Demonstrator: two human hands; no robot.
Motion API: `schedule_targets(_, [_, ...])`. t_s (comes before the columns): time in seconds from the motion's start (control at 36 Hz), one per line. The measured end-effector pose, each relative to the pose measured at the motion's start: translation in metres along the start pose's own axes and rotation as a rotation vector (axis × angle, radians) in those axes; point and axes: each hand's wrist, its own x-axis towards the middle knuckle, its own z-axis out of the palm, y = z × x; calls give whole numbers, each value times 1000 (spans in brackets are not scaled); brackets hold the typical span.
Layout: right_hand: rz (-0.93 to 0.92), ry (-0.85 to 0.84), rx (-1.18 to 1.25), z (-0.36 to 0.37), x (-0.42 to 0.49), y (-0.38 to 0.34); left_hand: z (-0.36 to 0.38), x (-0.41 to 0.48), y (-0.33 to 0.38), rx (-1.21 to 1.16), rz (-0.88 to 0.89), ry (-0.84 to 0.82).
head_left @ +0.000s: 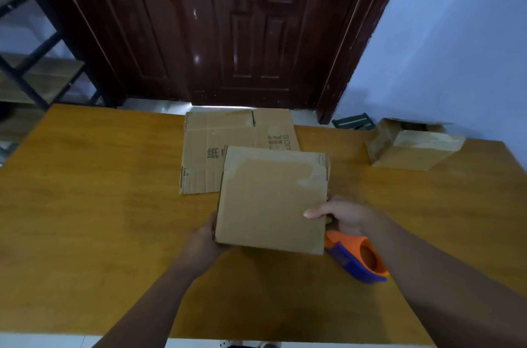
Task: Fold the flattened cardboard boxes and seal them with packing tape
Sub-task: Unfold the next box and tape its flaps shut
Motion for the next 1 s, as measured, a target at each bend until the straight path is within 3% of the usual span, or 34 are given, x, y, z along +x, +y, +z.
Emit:
schedule_targets(0.22, [-12,32,-204,31,8,26,-7,-1,-33,229,69,164])
schedule_targets(0.33, [-57,24,-269,40,10,42,-10,4,-47,317,134,154])
schedule_targets(0.58, [-203,88,-521,46,14,54,-1,2,-66,371,-4,39])
schedule_targets(0.67, [-185,105,-571,46,15,62,1,1,-70,432,-47,23])
schedule_targets(0.78, [-75,204,-570,46,15,77,6,-5,-76,733,155,52])
schedule_targets(0.86, [-75,294,-548,49,17,87,2,-5,-75,765,62,9])
schedule_targets(0.94, [-79,241,-543,50,20,92,-9,-2,-70,528,-100,15])
schedule_targets(1.0, [-82,268,-538,49,21,94,-16,-4,-46,41,-205,65])
